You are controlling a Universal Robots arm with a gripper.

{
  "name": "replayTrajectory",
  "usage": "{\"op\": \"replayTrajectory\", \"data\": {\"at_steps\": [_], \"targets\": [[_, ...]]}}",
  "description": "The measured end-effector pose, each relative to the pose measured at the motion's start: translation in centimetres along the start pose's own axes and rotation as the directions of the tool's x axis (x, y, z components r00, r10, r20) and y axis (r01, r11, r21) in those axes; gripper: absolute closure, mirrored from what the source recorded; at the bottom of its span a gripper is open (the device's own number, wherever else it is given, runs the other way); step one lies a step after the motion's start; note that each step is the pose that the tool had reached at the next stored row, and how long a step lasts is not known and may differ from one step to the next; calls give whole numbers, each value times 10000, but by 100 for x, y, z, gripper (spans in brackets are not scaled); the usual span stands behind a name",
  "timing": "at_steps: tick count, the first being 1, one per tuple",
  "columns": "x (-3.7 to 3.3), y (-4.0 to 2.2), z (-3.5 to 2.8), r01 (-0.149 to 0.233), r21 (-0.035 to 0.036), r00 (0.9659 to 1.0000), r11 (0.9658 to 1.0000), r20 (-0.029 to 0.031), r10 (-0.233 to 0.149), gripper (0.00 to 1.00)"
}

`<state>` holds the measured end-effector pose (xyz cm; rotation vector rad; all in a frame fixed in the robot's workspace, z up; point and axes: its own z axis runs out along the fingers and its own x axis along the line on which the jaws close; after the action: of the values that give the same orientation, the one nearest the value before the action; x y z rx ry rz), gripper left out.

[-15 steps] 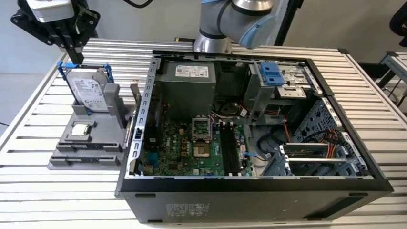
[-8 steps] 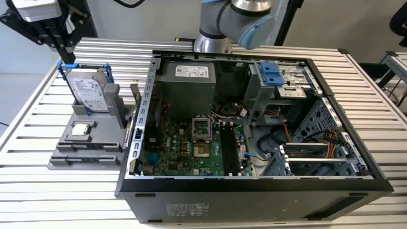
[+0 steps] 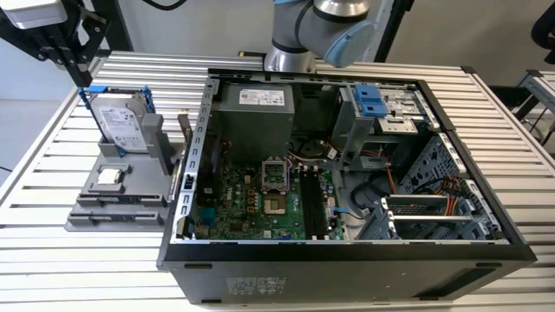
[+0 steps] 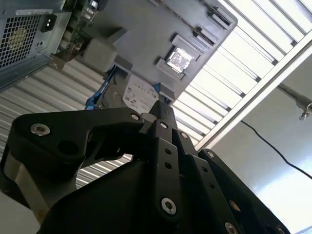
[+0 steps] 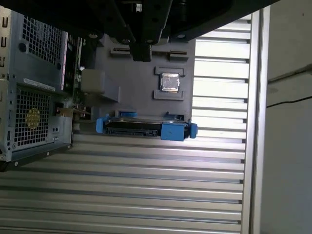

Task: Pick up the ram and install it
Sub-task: 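Reach for the ram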

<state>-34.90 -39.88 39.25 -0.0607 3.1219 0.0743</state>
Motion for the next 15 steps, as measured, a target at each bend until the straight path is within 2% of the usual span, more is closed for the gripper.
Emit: {"op": "replayTrajectory", "data": {"at_steps": [3,5,15], "targets": [[2,-8,-1,-10,0,10000,10000,-1,10,100],[3,-38,-2,-17,0,10000,10000,1,17,100],[15,-356,-16,-56,1,10000,10000,2,56,100]]}}
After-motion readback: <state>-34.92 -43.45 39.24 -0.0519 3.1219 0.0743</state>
